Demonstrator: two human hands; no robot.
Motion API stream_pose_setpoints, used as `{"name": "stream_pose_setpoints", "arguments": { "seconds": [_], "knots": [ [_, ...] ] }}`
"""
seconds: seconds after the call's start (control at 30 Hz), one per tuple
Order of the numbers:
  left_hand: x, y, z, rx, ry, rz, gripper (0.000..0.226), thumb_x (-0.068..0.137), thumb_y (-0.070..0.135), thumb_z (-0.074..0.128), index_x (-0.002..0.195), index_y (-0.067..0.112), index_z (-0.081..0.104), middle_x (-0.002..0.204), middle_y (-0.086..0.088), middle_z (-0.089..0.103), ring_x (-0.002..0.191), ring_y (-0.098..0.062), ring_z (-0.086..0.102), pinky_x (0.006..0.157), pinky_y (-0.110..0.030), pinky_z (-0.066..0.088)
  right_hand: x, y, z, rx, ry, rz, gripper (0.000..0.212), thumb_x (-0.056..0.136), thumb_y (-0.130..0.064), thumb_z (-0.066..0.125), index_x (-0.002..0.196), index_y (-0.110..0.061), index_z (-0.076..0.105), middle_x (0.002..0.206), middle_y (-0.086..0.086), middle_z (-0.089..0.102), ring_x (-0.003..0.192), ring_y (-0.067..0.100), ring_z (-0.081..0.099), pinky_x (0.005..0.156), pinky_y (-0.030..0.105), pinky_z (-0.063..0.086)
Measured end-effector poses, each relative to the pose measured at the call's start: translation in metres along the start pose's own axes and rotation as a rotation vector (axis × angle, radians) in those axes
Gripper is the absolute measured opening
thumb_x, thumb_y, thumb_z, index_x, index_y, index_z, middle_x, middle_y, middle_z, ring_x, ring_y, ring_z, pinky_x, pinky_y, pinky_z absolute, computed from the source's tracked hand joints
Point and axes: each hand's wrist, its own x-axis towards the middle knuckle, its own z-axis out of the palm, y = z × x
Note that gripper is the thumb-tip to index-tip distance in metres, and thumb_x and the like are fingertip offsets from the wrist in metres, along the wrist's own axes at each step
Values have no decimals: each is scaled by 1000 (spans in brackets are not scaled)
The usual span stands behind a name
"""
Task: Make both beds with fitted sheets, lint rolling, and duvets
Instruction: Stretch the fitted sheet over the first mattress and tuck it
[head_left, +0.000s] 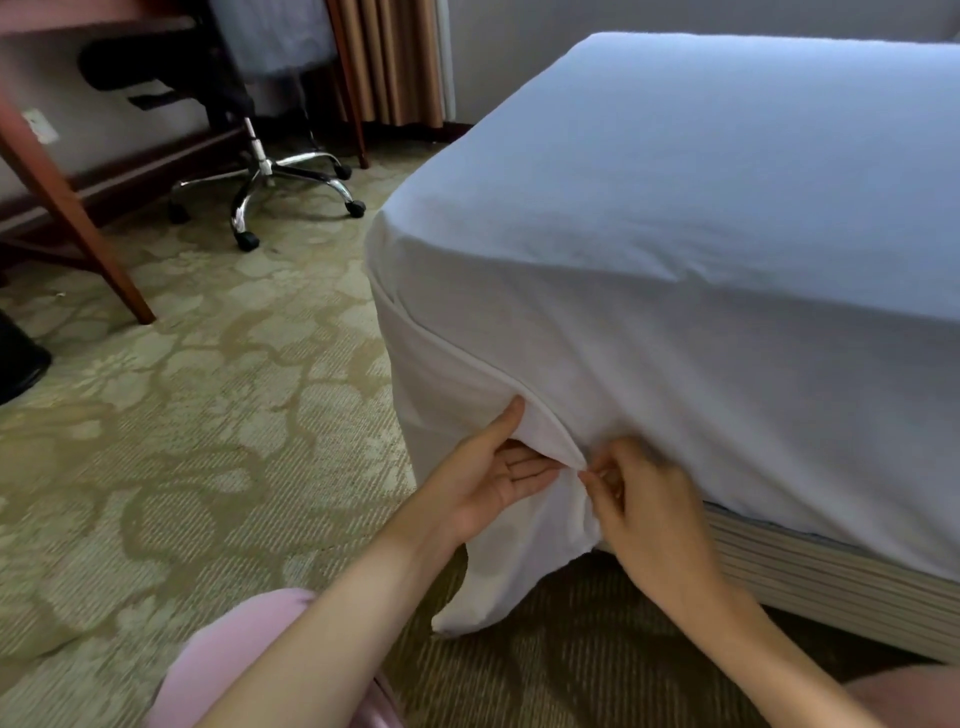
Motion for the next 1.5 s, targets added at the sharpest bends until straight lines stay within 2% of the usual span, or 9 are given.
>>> {"name": "stream_pose_setpoints", "arguments": {
  "seconds": [0.13, 0.27, 0.4, 0.63, 0.73, 0.97, 1.17, 1.33, 1.5],
  "knots": [
    [3, -8, 4, -159, 1, -4, 52, 88, 34, 61, 123, -3, 51, 120, -27, 61, 114, -35, 59, 100, -43, 46, -9, -5, 8, 1069, -465, 709, 19, 86, -4, 62, 105, -4, 61, 85, 12, 73, 67, 19, 69, 74, 36, 57],
    [4, -17, 11, -250, 54, -12, 45, 86, 31, 64, 114, -3, 54, 113, -23, 62, 116, -31, 56, 105, -40, 42, 15, 11, 16, 1720, -274, 874, 43, 70, 4, 69, 112, 2, 61, 112, 26, 65, 95, 32, 69, 84, 43, 55],
    [11, -13, 1, -116, 6, 1, 51, 79, 37, 66, 112, 0, 57, 113, -21, 65, 110, -27, 61, 100, -36, 47, 27, 24, 15, 1778, -280, 794, 97, 27, -2, 96, 117, 5, 58, 113, 33, 62, 104, 39, 64, 85, 49, 55],
    [28, -1, -7, 123, -86, 193, 76, 49, 51, 84, 110, 9, 64, 107, -14, 71, 99, -21, 68, 79, -26, 57, 45, 23, 19, 1803, -171, 646, 62, 61, -9, 77, 119, -4, 57, 112, 24, 66, 102, 30, 67, 82, 44, 57],
    [34, 9, -4, 149, -114, 308, 89, 34, 54, 90, 107, 10, 65, 102, -14, 72, 93, -22, 70, 72, -25, 57, 59, 22, 12, 1744, -195, 521, 85, 50, -17, 91, 125, -1, 55, 123, 22, 61, 111, 29, 63, 87, 39, 55],
    [39, 22, 5, 271, -84, 449, 44, 74, 41, 77, 107, 15, 64, 100, -9, 73, 95, -24, 70, 80, -30, 58, 73, 14, 8, 1924, -376, 409, 109, 47, -29, 95, 139, -8, 40, 133, 29, 50, 123, 41, 51, 95, 58, 45],
    [32, 20, 7, 328, -153, 448, 45, 76, 43, 65, 107, 11, 65, 101, -7, 73, 97, -19, 69, 83, -23, 54, 79, 8, 14, 1759, -196, 330, 92, 41, -42, 93, 121, -11, 62, 120, 17, 65, 109, 28, 64, 83, 40, 56],
    [11, 27, -21, 769, -224, 218, 39, 85, 38, 64, 117, 17, 62, 110, 4, 71, 101, -13, 67, 89, -26, 50, 78, 13, 30, 1719, -186, 406, 101, 52, -49, 88, 137, -11, 49, 134, 19, 55, 123, 36, 52, 108, 53, 35],
    [14, 41, -96, 1118, 728, 289, 45, 82, 39, 70, 112, 9, 56, 107, -4, 61, 93, -19, 59, 75, -29, 45, 75, 19, 32, 1734, -170, 392, 88, 57, -46, 87, 133, -16, 55, 129, 15, 60, 118, 33, 58, 104, 53, 39]
  ]
}}
